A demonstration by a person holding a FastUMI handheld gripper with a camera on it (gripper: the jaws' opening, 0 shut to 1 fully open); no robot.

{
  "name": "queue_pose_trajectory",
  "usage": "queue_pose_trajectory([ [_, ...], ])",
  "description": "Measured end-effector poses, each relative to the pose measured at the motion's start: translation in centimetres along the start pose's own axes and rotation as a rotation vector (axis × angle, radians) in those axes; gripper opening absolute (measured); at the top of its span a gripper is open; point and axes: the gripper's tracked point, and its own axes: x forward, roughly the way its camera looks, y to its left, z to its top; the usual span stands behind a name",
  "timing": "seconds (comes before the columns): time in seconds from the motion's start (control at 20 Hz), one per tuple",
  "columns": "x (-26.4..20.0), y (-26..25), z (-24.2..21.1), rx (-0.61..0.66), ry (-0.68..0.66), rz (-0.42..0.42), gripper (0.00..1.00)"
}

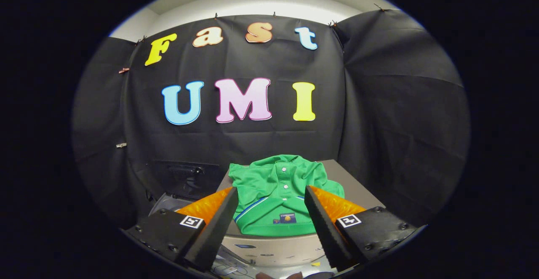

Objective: Put the clothes into the washing machine and then close the washing machine lid.

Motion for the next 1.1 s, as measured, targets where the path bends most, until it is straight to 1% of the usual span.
queue_pose_trajectory([
  [0.1, 2.9, -0.3, 0.5, 0.0, 0.033, -0.002, 0.99],
  [0.25, 7.0, -1.4, 0.8, -0.019, 0.069, -0.039, 0.99],
  [0.4, 10.1, -2.4, 0.3, -0.046, 0.117, -0.071, 0.99],
  [0.55, 12.6, -2.8, -1.0, -0.043, 0.17, -0.087, 0.99],
  [0.7, 14.4, -2.5, -3.3, -0.018, 0.251, -0.079, 0.99],
  [0.8, 15.3, -2.8, -5.3, -0.047, 0.307, -0.084, 1.0],
  [0.9, 15.6, -2.9, -5.0, -0.014, 0.3, -0.078, 1.0],
  [0.95, 15.4, -2.5, -5.7, 0.003, 0.335, -0.053, 0.99],
  [1.0, 15.0, -2.1, -5.4, 0.018, 0.342, -0.042, 0.99],
  [1.05, 15.4, -2.1, -5.9, 0.026, 0.348, -0.029, 0.9],
  [1.1, 15.2, -1.5, -6.4, 0.04, 0.372, 0.004, 0.87],
])
